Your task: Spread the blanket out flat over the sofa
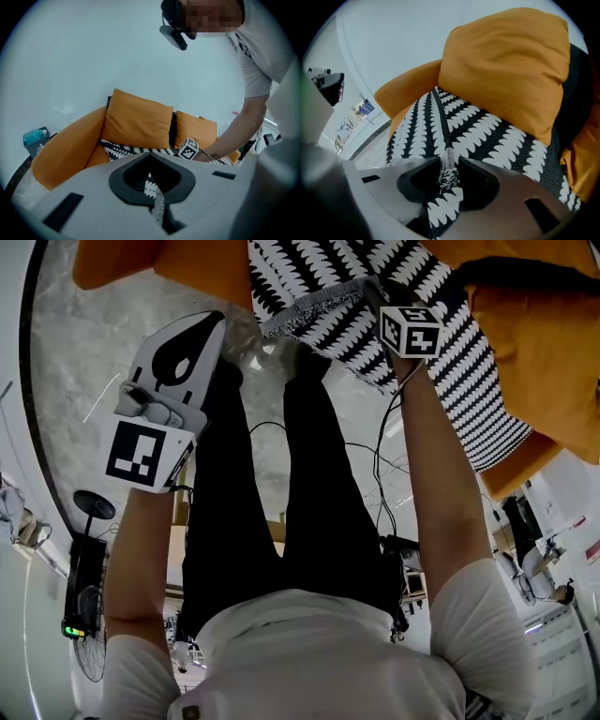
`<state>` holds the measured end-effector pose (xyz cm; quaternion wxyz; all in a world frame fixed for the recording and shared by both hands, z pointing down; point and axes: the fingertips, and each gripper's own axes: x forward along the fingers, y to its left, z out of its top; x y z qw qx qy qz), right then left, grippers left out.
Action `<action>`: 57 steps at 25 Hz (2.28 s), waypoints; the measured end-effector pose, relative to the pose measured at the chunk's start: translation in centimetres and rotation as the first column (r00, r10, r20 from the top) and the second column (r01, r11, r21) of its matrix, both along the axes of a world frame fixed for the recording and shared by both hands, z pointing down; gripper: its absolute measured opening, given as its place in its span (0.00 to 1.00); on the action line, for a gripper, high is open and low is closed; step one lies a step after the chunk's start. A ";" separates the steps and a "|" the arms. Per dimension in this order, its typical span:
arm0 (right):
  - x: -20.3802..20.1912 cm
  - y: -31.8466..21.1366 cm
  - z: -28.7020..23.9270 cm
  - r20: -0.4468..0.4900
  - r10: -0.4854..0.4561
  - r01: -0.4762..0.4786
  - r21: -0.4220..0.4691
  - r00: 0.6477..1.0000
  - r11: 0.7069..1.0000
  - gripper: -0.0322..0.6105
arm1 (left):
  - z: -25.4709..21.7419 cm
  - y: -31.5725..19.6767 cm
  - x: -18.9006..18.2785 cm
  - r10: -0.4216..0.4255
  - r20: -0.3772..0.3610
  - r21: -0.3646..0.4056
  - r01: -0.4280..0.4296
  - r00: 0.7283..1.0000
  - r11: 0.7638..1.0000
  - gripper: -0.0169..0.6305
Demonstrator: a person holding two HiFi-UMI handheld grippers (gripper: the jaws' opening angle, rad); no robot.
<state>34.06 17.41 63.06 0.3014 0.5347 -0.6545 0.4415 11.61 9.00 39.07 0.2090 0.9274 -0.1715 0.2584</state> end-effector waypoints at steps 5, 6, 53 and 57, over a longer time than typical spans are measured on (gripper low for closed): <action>-0.7 -0.2 -0.3 -0.013 -0.009 0.009 0.001 1.000 1.000 0.11 | 0.5 -0.3 -0.9 -0.010 0.000 -0.010 0.010 1.000 1.000 0.04; -0.9 -0.3 -0.7 -0.017 -0.012 0.012 0.005 1.000 1.000 0.11 | 0.4 -0.4 -1.1 -0.014 -0.001 -0.011 0.014 1.000 1.000 0.04; -41.2 -12.4 1.8 -0.072 -0.706 0.696 -0.118 0.705 0.708 0.11 | -0.6 -8.2 -28.2 -0.516 -0.018 -0.076 0.513 0.856 0.855 0.04; -41.7 -12.5 4.0 -0.067 -0.725 0.713 -0.142 0.685 0.687 0.11 | 0.5 -8.4 -29.1 -0.538 -0.014 -0.083 0.535 0.843 0.841 0.04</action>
